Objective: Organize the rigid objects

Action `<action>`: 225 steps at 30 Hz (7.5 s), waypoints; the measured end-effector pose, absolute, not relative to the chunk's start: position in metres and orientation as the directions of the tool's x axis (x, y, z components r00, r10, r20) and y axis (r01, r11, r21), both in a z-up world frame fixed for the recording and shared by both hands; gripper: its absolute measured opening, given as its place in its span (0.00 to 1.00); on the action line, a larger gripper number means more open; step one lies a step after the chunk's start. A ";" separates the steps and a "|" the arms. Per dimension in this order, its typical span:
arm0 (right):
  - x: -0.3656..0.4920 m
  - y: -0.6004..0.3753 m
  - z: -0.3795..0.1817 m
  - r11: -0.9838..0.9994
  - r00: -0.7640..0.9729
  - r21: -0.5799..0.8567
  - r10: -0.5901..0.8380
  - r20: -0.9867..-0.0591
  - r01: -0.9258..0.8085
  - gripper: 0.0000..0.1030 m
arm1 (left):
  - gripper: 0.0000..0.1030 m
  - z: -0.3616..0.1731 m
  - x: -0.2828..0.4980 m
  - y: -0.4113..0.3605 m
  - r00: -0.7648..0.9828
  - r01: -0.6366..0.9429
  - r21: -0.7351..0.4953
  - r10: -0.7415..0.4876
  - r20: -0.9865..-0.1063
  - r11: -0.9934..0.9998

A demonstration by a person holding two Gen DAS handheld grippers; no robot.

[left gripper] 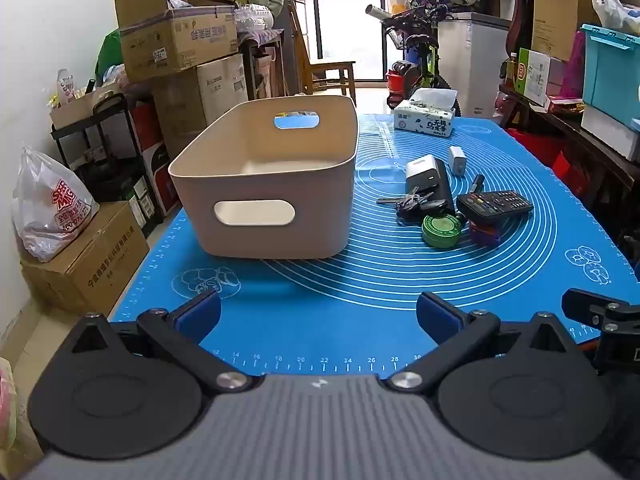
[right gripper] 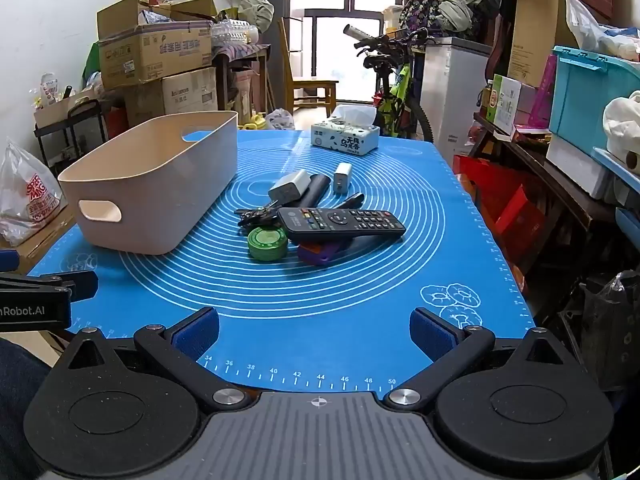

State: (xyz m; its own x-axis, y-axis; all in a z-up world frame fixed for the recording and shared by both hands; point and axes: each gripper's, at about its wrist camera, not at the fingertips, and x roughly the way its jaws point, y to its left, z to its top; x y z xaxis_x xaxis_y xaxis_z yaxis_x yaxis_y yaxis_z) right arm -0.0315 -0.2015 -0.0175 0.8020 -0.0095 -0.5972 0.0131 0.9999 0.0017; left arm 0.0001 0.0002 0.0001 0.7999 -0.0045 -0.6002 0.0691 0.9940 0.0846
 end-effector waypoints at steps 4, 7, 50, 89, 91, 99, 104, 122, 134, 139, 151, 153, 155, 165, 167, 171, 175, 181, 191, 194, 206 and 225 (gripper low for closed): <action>-0.031 -0.202 -0.017 1.000 0.802 0.004 -0.007 -0.598 0.012 0.98 | 1.00 0.000 0.000 0.000 0.800 0.069 0.085 -0.004 -0.601 0.994; -0.031 -0.202 -0.017 1.000 0.801 0.003 -0.008 -0.599 0.012 0.98 | 1.00 0.000 0.000 0.000 0.799 0.069 0.086 -0.004 -0.601 0.994; -0.029 -0.204 -0.021 1.000 0.797 0.011 -0.006 -0.605 0.016 0.98 | 1.00 -0.002 0.001 0.005 0.796 0.054 0.098 0.016 -0.605 0.994; -0.027 -0.205 -0.021 1.000 0.794 0.012 -0.008 -0.607 0.019 0.98 | 1.00 -0.001 0.001 0.004 0.793 0.056 0.103 0.019 -0.609 0.993; -0.027 -0.206 -0.021 1.000 0.797 0.016 -0.007 -0.603 0.020 0.98 | 1.00 0.000 0.002 0.005 0.794 0.057 0.105 0.019 -0.608 0.993; -0.022 -0.207 -0.019 1.000 0.807 0.017 -0.006 -0.590 0.020 0.98 | 1.00 0.007 0.015 0.011 0.794 0.051 0.108 0.025 -0.607 0.993; -0.004 -0.203 -0.003 1.000 0.822 0.015 -0.013 -0.569 0.026 0.98 | 1.00 0.016 0.030 0.017 0.806 0.030 0.119 0.047 -0.591 0.992; 0.099 -0.208 0.011 0.998 0.819 0.015 -0.041 -0.572 0.061 0.98 | 1.00 0.038 0.157 0.080 0.789 -0.041 0.137 0.116 -0.604 0.990; 0.171 -0.209 -0.018 0.992 0.744 -0.026 -0.108 -0.659 0.121 0.98 | 0.85 0.003 0.225 0.110 0.682 0.025 0.141 0.086 -0.726 0.990; 0.193 -0.211 -0.029 0.989 0.714 -0.039 -0.129 -0.688 0.141 0.98 | 0.73 -0.005 0.234 0.120 0.653 0.033 0.106 0.059 -0.755 0.994; 0.228 -0.220 -0.047 0.985 0.591 -0.037 -0.130 -0.796 0.167 0.98 | 0.13 -0.012 0.241 0.129 0.610 0.042 0.121 0.070 -0.790 0.992; 0.231 -0.224 -0.050 0.984 0.564 -0.026 -0.123 -0.816 0.176 0.98 | 0.12 -0.010 0.237 0.128 0.616 0.042 0.125 0.073 -0.785 0.991; 0.233 -0.228 -0.054 0.982 0.538 -0.007 -0.108 -0.836 0.187 0.98 | 0.11 -0.009 0.234 0.127 0.620 0.043 0.128 0.074 -0.781 0.991; 0.235 -0.240 -0.059 0.970 0.469 0.079 -0.040 -0.883 0.231 0.80 | 0.10 -0.008 0.247 0.132 0.619 0.033 0.108 0.064 -0.783 0.994; 0.234 -0.242 -0.057 0.970 0.471 0.065 -0.055 -0.880 0.236 0.67 | 0.10 -0.008 0.245 0.131 0.620 0.033 0.107 0.064 -0.782 0.994; 0.234 -0.248 -0.055 0.971 0.456 0.052 -0.061 -0.888 0.232 0.62 | 0.10 -0.008 0.245 0.131 0.619 0.030 0.104 0.063 -0.782 0.994; 0.235 -0.249 -0.058 0.974 0.406 0.023 -0.072 -0.911 0.224 0.61 | 0.10 -0.009 0.245 0.132 0.619 0.027 0.099 0.062 -0.783 0.995; 0.226 -0.262 -0.064 0.955 0.409 0.091 -0.034 -0.912 0.283 0.68 | 0.10 -0.008 0.246 0.133 0.620 0.025 0.095 0.059 -0.782 0.995; 0.207 -0.278 -0.072 0.925 0.446 0.191 0.026 -0.895 0.329 0.68 | 0.10 -0.008 0.245 0.133 0.621 0.024 0.094 0.059 -0.782 0.995; 0.206 -0.282 -0.075 0.916 0.465 0.232 0.058 -0.884 0.327 0.71 | 0.10 -0.008 0.245 0.133 0.621 0.024 0.093 0.058 -0.782 0.995; 0.187 -0.285 -0.087 0.876 0.604 0.405 0.179 -0.776 0.261 0.50 | 0.10 -0.007 0.245 0.134 0.625 0.021 0.090 0.057 -0.778 0.996; 0.172 -0.281 -0.076 0.893 0.687 0.406 0.171 -0.706 0.194 0.49 | 0.10 -0.007 0.245 0.133 0.626 0.022 0.087 0.054 -0.778 0.996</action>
State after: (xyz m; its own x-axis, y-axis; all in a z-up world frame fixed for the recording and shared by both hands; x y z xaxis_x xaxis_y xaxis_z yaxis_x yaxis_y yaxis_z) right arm 0.1718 -0.2811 -0.0755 0.6874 0.1711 -0.7058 0.1944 0.8931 0.4058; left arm 0.2445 0.1332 -0.0069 0.6257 0.0541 -0.7782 0.0218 0.9960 0.0868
